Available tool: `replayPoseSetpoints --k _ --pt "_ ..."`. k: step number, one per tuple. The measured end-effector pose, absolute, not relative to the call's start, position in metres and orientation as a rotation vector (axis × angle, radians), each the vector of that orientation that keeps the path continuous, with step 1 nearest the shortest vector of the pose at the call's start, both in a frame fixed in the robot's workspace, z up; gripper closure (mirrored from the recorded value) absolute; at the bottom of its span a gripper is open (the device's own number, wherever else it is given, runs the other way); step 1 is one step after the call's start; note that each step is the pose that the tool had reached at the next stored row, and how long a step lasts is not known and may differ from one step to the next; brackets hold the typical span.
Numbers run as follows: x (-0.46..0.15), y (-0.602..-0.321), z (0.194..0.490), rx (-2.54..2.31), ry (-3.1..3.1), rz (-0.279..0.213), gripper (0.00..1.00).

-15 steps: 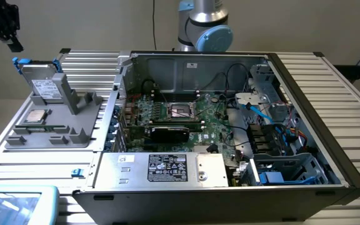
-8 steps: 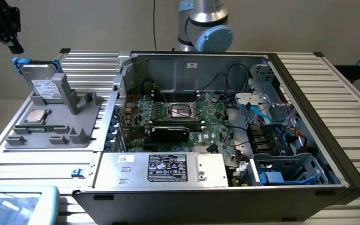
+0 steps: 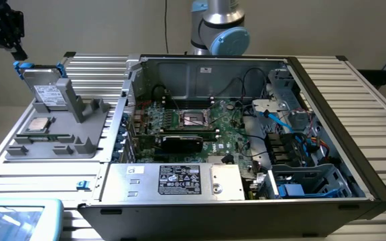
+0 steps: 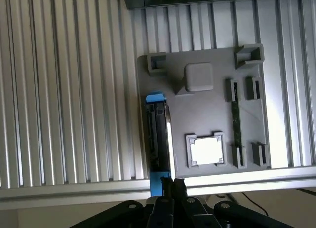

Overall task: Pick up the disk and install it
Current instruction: 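Pick up the disk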

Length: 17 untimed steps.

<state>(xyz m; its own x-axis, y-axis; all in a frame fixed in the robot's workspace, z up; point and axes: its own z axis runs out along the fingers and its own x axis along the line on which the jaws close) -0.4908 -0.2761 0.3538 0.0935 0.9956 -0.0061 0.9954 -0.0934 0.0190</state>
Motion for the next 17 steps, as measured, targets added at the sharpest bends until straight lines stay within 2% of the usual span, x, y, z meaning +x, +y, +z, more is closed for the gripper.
replayPoseSetpoints --k 13,14,15,17 --pt "-0.4897 -0.2761 0.3476 2.314 2.101 0.010 0.89" --pt "-0.4897 -0.2761 0.3476 2.315 2.101 0.009 0.88" --pt "-0.4897 -0.2761 0.3476 2.315 2.101 0.009 0.82" --pt "-0.4897 -0.2761 0.3477 2.315 2.101 0.008 0.82"
